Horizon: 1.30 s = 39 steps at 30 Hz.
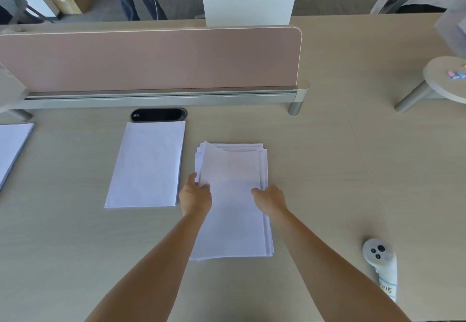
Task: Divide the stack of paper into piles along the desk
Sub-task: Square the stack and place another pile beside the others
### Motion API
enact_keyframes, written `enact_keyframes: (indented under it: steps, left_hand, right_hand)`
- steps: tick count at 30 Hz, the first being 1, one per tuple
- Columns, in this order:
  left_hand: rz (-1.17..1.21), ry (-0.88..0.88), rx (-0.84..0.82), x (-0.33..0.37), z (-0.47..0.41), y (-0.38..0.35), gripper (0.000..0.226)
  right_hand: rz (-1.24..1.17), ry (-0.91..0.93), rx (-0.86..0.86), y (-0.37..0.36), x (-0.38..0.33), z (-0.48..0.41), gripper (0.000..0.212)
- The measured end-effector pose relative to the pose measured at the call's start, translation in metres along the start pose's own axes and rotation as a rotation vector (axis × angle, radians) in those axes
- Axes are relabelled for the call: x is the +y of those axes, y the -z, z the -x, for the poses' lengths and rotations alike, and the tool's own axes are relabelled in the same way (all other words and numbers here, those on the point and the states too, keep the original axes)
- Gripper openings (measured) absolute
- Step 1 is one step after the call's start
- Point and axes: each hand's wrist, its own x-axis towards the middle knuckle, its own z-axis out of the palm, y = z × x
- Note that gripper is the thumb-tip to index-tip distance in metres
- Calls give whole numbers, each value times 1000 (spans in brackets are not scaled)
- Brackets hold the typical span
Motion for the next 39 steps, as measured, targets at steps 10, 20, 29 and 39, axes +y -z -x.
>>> enact_keyframes:
  steps: [10,20,29,39]
  left_hand:
    - [-106,-107,-207,7,-3,17,23]
    - [243,-437,-228,45,15,71,29]
    - [457,-720,-328,94,65,59,17]
    - [734,-428,-407,132,88,-36,18]
  right_hand:
    - [-142,-26,27,6,4,-2,35]
    - [-626,325,-156,56,-4,40,53]
    - [-775,514,263,115,-1,122,12]
    - [-947,440,386,172,36,64,21]
